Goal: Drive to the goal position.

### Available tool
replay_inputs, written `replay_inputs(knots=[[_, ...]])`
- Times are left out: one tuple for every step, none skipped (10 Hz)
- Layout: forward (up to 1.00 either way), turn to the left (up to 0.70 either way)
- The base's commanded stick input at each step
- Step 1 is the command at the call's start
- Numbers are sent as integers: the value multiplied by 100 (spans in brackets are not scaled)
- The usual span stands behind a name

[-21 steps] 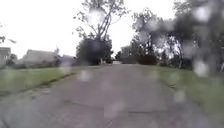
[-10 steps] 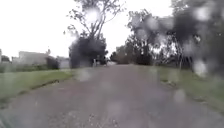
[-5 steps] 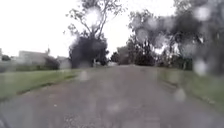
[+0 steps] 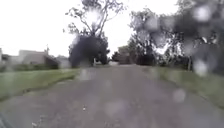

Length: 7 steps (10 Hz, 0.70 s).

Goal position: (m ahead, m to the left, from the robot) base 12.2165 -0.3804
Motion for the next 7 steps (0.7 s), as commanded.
replay_inputs(knots=[[100, -6], [100, -16], [100, -27], [100, -38], [100, -23], [100, -12], [100, -2]])
